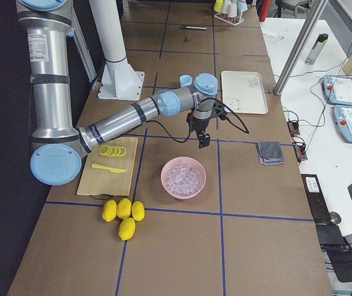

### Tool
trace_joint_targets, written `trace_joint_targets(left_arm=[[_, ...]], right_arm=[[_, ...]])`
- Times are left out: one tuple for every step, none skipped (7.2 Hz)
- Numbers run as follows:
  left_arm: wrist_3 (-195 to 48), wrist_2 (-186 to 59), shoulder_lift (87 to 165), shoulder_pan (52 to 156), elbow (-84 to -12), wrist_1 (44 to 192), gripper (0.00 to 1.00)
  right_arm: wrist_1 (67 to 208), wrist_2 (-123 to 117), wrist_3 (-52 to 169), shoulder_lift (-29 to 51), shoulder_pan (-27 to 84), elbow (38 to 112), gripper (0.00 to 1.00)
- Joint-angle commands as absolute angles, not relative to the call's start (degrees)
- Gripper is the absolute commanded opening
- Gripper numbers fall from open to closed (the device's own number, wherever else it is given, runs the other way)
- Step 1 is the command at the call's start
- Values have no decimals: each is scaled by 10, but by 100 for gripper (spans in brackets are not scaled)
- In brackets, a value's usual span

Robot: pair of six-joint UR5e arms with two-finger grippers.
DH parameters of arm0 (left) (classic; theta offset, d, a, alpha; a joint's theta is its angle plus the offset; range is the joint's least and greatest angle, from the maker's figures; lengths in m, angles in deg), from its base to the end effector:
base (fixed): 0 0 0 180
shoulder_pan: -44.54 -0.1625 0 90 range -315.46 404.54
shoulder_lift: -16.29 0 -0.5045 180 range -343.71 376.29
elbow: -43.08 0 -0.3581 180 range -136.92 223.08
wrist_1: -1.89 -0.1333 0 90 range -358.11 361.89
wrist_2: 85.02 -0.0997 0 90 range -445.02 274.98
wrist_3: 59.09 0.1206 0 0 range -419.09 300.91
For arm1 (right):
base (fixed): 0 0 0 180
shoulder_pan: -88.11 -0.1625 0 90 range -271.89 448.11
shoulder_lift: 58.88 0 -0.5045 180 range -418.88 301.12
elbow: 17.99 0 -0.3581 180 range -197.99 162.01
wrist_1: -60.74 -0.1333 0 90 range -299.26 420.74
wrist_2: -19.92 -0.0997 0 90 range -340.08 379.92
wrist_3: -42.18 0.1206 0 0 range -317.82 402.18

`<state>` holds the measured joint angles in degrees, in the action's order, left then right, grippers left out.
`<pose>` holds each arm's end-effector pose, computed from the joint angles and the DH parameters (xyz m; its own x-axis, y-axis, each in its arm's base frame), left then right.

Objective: Mash ice and strawberries in cup
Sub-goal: 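Return the right gripper to the pink bowl and grasp another ice cube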

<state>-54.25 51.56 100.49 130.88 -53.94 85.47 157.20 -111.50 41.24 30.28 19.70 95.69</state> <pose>-0.0202 -0.4009 0.7484 0.6823 0.0621 -0.7284 -0.1216 0.9922 -0.0293 -0.1180 -0.4437 0.5734 0.6160 -0.4811 0.6238 0.3600 0.8763 0.3203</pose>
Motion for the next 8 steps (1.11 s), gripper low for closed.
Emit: trace_joint_targets(left_arm=[[-543,516,1005,1309,-540,855,100],[-543,516,1005,1309,-541,855,100],[-543,516,1005,1308,-541,855,100],[-543,516,1005,1309,-542,855,100],[-543,516,1005,1309,-541,855,100],[-543,516,1005,1308,-541,855,100],[-543,516,1004,1309,-542,855,100],[-543,516,1004,1308,-541,855,100]], right_arm=[[1429,-1115,425,326,195,868,99],[1401,-1111,441,324,196,854,98],[1401,-1110,439,334,203,851,93],[1400,-1089,439,352,223,853,89],[1400,-1088,436,365,230,852,82],[1401,-1087,435,367,239,852,75],[1400,-1088,433,377,240,853,72],[1401,-1088,433,380,242,853,65]])
